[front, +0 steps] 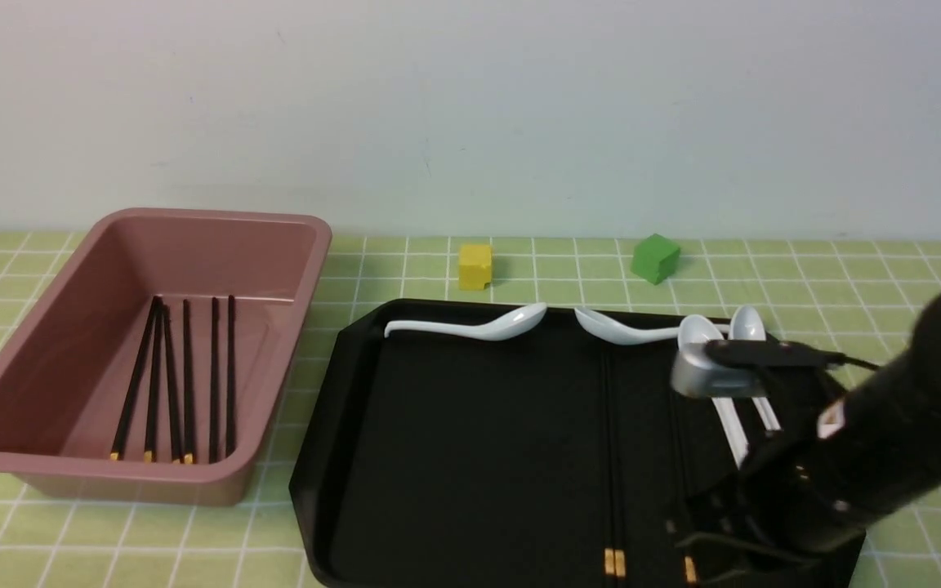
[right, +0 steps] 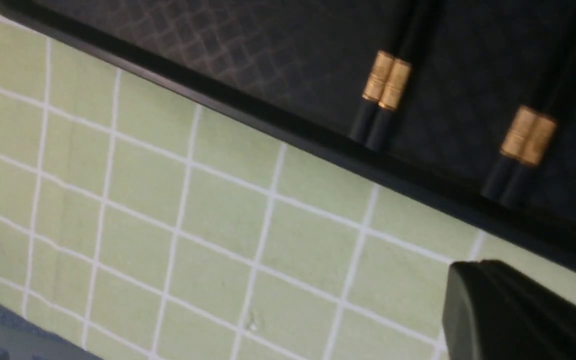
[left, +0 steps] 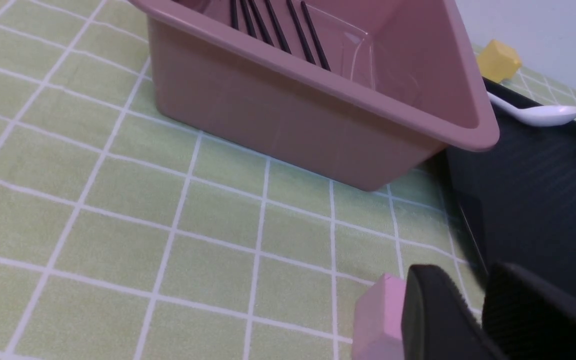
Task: On green tablecloth take chopsticks from black tray and put them in box.
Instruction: 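Move the gripper over the chopsticks on the black tray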
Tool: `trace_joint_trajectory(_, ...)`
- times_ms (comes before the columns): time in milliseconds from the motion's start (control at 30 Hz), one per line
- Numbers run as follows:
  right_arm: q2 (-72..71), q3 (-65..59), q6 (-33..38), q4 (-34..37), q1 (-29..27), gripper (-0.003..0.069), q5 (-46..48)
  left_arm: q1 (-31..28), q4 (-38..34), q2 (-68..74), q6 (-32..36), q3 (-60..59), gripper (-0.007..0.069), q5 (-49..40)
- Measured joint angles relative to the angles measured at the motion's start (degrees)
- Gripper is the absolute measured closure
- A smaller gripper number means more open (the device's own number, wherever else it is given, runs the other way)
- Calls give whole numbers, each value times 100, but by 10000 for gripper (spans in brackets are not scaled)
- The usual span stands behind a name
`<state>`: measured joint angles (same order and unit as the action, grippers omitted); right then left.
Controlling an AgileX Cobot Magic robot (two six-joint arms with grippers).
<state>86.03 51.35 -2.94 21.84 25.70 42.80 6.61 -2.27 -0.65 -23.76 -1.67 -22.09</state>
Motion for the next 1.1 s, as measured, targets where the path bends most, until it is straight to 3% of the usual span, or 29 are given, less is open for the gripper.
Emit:
trace_joint_trajectory(233,775,1084,-2304,-1693,579,650,-65,0,0,0,0,0,451,0)
trace_joint_trajectory(333,1181,1506,-2950,-2134,753,617,43,0,0,0,0,0,451,0)
trace_joint_trajectory(533,1767,1947,-3155,-2259,807,499,57,0,0,0,0,0,451,0)
trace_joint_trajectory(733,2154,2001,-3288,-2280,807,330,58,0,0,0,0,0,451,0)
trace_joint_trajectory(933,2469,2013,-3372,-2280,807,300,84,0,0,0,0,0,451,0)
trace_joint_trajectory(1100,2679,2067,-3401,-2317,807,350,169,0,0,0,0,0,451,0)
